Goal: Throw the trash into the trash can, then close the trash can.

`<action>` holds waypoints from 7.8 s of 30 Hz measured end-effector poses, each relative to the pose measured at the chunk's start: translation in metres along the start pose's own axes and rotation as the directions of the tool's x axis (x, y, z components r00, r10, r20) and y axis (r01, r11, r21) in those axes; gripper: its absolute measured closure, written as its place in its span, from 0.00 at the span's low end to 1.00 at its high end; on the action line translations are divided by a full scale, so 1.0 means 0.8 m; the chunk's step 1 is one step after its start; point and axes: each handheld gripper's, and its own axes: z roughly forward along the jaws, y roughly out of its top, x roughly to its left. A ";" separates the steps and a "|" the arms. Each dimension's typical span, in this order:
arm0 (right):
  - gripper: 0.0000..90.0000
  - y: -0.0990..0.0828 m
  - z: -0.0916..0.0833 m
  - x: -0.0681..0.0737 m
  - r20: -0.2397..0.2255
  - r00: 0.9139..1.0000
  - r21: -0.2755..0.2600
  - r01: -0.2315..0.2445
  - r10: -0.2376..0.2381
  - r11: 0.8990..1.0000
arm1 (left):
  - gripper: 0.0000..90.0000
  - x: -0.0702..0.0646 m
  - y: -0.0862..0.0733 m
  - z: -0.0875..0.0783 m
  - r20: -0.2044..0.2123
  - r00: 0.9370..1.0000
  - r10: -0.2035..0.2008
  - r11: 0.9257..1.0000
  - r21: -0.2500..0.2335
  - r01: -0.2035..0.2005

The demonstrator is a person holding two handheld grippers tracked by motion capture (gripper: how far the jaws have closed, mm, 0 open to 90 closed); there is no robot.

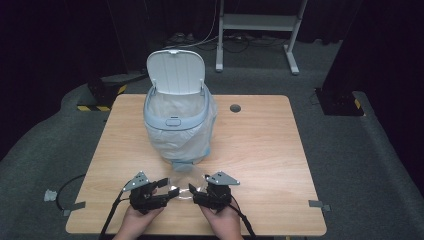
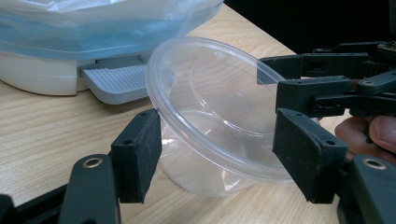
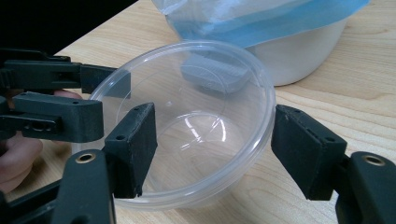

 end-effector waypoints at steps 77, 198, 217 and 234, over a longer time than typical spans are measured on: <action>0.80 0.002 -0.035 0.026 0.101 0.977 -0.104 0.197 -0.187 0.975 | 0.86 -0.028 0.004 -0.041 -0.122 0.978 0.169 0.969 -0.164 -0.187; 0.64 0.225 -0.048 -0.011 0.315 0.919 -0.423 0.361 -0.238 0.831 | 0.51 0.036 0.239 -0.065 -0.335 0.917 0.219 0.870 -0.358 -0.339; 0.80 0.178 -0.054 -0.049 0.337 0.924 -0.381 0.311 -0.182 0.871 | 0.71 0.077 0.187 -0.075 -0.419 0.895 0.153 0.914 -0.284 -0.290; 0.93 0.161 -0.008 -0.088 0.294 0.939 -0.257 0.259 -0.180 0.931 | 0.96 0.112 0.165 -0.027 -0.431 0.894 0.118 0.962 -0.172 -0.210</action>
